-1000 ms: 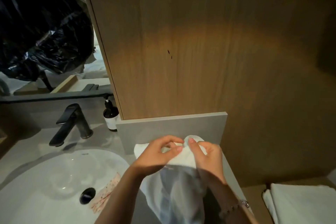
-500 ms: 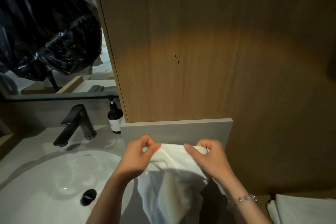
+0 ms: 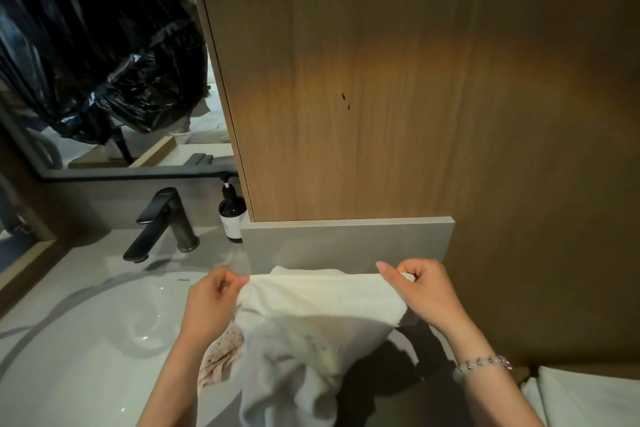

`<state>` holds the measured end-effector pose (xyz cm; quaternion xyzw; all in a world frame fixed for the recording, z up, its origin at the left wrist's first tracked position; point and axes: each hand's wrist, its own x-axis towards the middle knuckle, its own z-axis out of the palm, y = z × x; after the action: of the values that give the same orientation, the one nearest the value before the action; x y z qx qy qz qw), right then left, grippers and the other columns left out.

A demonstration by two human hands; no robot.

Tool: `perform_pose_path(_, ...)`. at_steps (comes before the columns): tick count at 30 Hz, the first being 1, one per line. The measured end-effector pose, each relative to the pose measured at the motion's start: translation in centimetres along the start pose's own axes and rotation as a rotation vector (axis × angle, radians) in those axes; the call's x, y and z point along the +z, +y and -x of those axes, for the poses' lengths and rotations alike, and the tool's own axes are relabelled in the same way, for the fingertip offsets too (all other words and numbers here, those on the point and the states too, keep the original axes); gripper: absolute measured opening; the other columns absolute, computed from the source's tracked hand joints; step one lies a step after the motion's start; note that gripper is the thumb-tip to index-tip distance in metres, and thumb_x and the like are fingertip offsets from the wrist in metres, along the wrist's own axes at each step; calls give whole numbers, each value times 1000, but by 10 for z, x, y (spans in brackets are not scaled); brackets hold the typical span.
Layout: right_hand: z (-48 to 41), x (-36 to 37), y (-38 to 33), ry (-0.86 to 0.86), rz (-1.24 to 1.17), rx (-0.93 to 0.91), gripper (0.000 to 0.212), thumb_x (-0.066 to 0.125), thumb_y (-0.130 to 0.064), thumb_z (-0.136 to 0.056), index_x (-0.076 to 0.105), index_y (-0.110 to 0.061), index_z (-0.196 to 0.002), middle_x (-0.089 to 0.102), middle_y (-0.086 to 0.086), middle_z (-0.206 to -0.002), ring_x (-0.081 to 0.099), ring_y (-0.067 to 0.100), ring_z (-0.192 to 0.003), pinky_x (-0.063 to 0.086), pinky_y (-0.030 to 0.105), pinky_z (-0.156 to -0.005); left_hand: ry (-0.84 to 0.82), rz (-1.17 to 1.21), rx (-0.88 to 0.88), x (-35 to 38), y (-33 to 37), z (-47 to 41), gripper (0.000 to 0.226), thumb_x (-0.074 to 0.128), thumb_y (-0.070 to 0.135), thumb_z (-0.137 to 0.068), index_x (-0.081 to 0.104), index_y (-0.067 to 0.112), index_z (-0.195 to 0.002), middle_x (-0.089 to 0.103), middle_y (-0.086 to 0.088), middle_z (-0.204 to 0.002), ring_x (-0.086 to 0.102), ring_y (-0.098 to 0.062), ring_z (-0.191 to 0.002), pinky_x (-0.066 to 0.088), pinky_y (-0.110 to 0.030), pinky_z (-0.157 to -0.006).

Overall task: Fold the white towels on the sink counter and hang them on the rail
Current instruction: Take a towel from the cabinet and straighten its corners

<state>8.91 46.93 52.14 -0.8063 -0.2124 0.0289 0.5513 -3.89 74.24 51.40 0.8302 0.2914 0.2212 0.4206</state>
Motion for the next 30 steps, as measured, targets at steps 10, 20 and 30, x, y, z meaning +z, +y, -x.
perform_pose_path(10,-10,17,-58,-30,-102,-203,53,69,-26,-83,39,-13,-40,32,-5,-40,30,9,-43,29,25,-50,-631,-1,280,14,92,21,45,61,61,-61,59,38,-99,66,14,-97,58,12,-90,39,-1,-75)
perform_pose_path(20,-6,8,-45,-215,81,-141,53,62,-45,-83,38,-19,-43,33,-8,-36,32,6,-40,32,19,-52,-382,405,193,15,94,28,21,63,19,-88,62,13,-68,58,8,-55,51,-1,-53,40,-12,-52)
perform_pose_path(30,-11,-26,-23,-149,19,-70,55,68,-37,-81,36,-10,-46,24,-3,-42,22,11,-42,24,31,-52,-85,386,-22,-23,58,4,21,53,23,-94,69,23,-80,69,-8,-84,63,-27,-80,48,-42,-75)
